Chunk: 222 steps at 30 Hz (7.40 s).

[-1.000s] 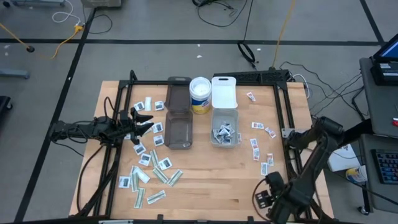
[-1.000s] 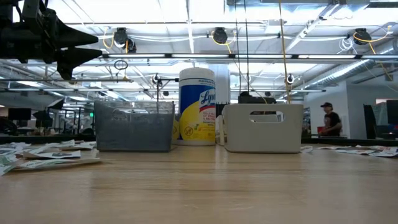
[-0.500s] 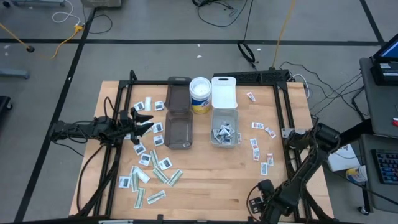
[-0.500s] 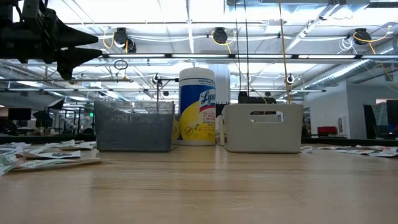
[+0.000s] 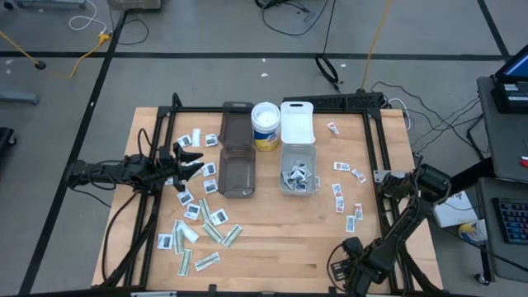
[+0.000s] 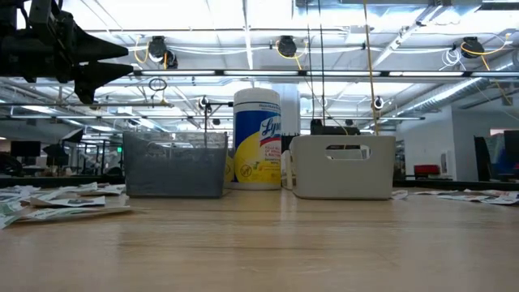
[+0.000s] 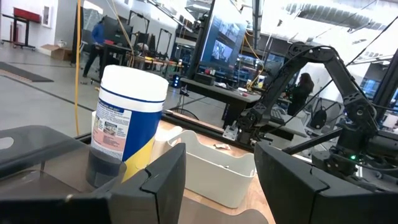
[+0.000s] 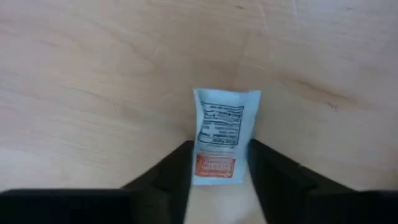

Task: Pick & Place First Aid Supplies
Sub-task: Put the ointment pack into the white bin

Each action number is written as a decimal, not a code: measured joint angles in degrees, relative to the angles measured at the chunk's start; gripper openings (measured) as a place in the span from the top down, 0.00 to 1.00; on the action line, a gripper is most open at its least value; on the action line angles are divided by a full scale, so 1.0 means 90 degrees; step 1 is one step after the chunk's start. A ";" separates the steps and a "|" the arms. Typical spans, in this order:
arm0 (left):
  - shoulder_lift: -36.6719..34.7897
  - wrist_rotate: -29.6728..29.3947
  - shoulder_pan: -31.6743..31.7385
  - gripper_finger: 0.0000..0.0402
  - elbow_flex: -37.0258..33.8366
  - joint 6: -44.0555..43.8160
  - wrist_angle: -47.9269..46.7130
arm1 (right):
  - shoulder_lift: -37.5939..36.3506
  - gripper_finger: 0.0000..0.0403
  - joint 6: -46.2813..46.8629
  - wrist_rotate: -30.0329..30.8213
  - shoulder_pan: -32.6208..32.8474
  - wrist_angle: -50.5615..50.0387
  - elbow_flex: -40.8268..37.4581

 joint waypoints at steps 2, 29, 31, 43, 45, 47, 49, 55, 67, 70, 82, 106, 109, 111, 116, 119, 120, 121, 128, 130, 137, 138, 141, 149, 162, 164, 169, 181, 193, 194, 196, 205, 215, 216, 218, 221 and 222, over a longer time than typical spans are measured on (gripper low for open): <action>0.0000 0.0000 0.0000 0.51 0.0000 0.0000 0.0000 | 0.0002 0.77 -0.0110 -0.0002 -0.0030 -0.0004 -0.0002; 0.0000 0.0000 0.0000 0.51 0.0000 0.0000 -0.0002 | -0.1465 1.00 -0.7169 -0.0667 -0.2218 -0.1495 -0.0027; 0.0000 0.0000 0.0000 0.51 0.0000 0.0000 -0.0002 | -0.1596 1.00 -0.7911 -0.0665 -0.2524 -0.1608 -0.0024; 0.0000 0.0000 0.0000 0.51 0.0000 0.0000 -0.0002 | -0.1819 1.00 -1.1790 -0.0822 -0.4642 -0.2834 0.0080; 0.0000 0.0000 0.0000 0.51 0.0000 -0.0001 -0.0002 | -0.1821 1.00 -1.2165 -0.0815 -0.5125 -0.2945 0.0149; -0.0002 -0.0001 0.0000 0.51 0.0000 0.0000 0.0000 | -0.1819 1.00 -1.2519 -0.0811 -0.5596 -0.3021 0.0214; -0.0002 0.0000 0.0000 0.51 0.0000 0.0000 -0.0002 | -0.1819 1.00 -1.2892 -0.0814 -0.6061 -0.3059 0.0282; 0.0000 0.0000 0.0000 0.51 -0.0002 0.0000 -0.0002 | -0.1819 1.00 -1.3903 -0.0742 -0.7352 -0.3106 0.0376; 0.0000 0.0000 0.0000 0.51 0.0000 -0.0002 0.0000 | -0.1284 1.00 -1.5976 -0.0220 -0.9218 -0.3191 0.0955; -0.0002 0.0000 0.0000 0.51 0.0000 0.0000 0.0000 | -0.0932 1.00 -1.6251 0.0006 -0.9487 -0.3228 0.1203; 0.0000 0.0000 0.0000 0.51 0.0000 0.0000 -0.0001 | 0.0439 1.00 -1.6691 0.0033 -1.0121 -0.3856 0.3188; 0.0000 0.0000 0.0000 0.51 -0.0001 0.0000 0.0000 | 0.1191 0.98 -1.7042 0.0296 -1.0531 -0.2372 0.3296; -0.0001 0.0000 0.0000 0.51 0.0000 0.0000 -0.0002 | 0.1177 0.91 -1.7063 0.0172 -1.0518 -0.2402 0.3108; -0.0002 0.0000 0.0000 0.51 -0.0001 0.0000 -0.0002 | 0.1171 0.83 -1.7011 0.0189 -1.0523 -0.2403 0.3051; 0.0000 0.0000 0.0000 0.51 0.0000 0.0000 0.0000 | 0.1138 0.60 -1.6814 0.0295 -1.0540 -0.2333 0.3038; 0.0000 0.0000 0.0000 0.51 0.0000 0.0000 -0.0002 | 0.1140 0.50 -1.6813 0.0553 -1.0539 -0.2325 0.3038; -0.0001 0.0000 0.0000 0.51 0.0000 0.0000 -0.0002 | 0.1141 0.47 -1.6823 0.0555 -1.0541 -0.2363 0.3038; -0.0002 0.0000 0.0000 0.51 0.0000 0.0000 -0.0002 | 0.1141 0.45 -1.6825 0.0543 -1.0542 -0.2399 0.3038; -0.0001 0.0000 0.0000 0.51 0.0000 -0.0001 -0.0001 | 0.1120 0.40 -1.6634 0.1036 -1.0616 -0.2388 0.3161; -0.0002 0.0000 0.0000 0.51 0.0000 -0.0002 -0.0001 | 0.1017 0.40 -1.6285 0.1029 -1.0741 -0.2381 0.3239; -0.0001 -0.0001 0.0000 0.51 0.0000 0.0000 0.0000 | 0.0474 0.42 -1.4934 0.1094 -1.0932 -0.2340 0.3296; 0.0000 0.0000 0.0000 0.51 0.0000 0.0000 0.0000 | 0.0395 0.43 -1.4591 0.1173 -1.0944 -0.2339 0.3296; -0.0001 0.0000 0.0000 0.51 0.0000 0.0000 -0.0001 | 0.0212 0.43 -1.3632 0.1374 -1.0973 -0.2336 0.3296; 0.0000 0.0000 0.0000 0.51 -0.0002 0.0000 0.0000 | -0.0150 0.43 -1.2583 0.1394 -1.1084 -0.2670 0.3296; -0.0001 0.0000 0.0000 0.51 0.0000 -0.0001 -0.0001 | -0.0201 0.43 -1.3067 0.1396 -1.1779 -0.2758 0.2858; 0.0000 0.0000 0.0000 0.51 0.0000 -0.0001 -0.0002 | -0.0211 0.43 -1.3253 0.1407 -1.1883 -0.2498 0.2660; 0.0000 0.0000 0.0000 0.51 0.0000 0.0000 0.0000 | -0.0204 0.43 -1.3549 0.1363 -1.2103 -0.1892 0.2101; 0.0000 0.0000 0.0000 0.51 0.0000 0.0000 -0.0001 | -0.0202 0.45 -1.3786 0.0863 -1.2305 -0.0897 0.0649; -0.0002 0.0000 0.0000 0.51 0.0000 0.0000 -0.0002 | -0.0202 0.65 -1.3891 0.0689 -1.2374 0.0022 -0.0010; 0.0000 0.0000 0.0000 0.51 -0.0001 0.0000 0.0000 | -0.0202 0.69 -1.3893 0.0687 -1.2374 0.0049 -0.0041; 0.0000 0.0000 0.0000 0.51 0.0000 0.0000 0.0000 | -0.0202 0.77 -1.3932 0.0688 -1.2374 0.0081 -0.0109; -0.0001 0.0000 0.0000 0.51 0.0000 0.0000 -0.0001 | -0.0202 0.98 -1.4061 0.0716 -1.2374 0.0066 -0.0148; 0.0000 0.0000 0.0000 0.51 -0.0001 0.0000 0.0000 | -0.0222 1.00 -1.4095 0.1056 -1.2374 -0.1110 0.0532; -0.0002 0.0000 0.0000 0.51 0.0000 0.0000 0.0000 | -0.0253 1.00 -1.4102 0.1059 -1.2374 -0.1259 0.0682; 0.0000 0.0000 0.0000 0.51 0.0000 0.0000 0.0000 | -0.0337 1.00 -1.4055 0.1058 -1.2375 -0.1539 0.0966; 0.0000 0.0000 0.0000 0.51 0.0000 0.0000 -0.0001 | -0.0450 1.00 -1.3860 0.1035 -1.2374 -0.2036 0.1397; 0.0000 0.0000 0.0000 0.51 0.0000 0.0000 -0.0001 | -0.0501 1.00 -1.3783 0.1037 -1.2374 -0.2215 0.1528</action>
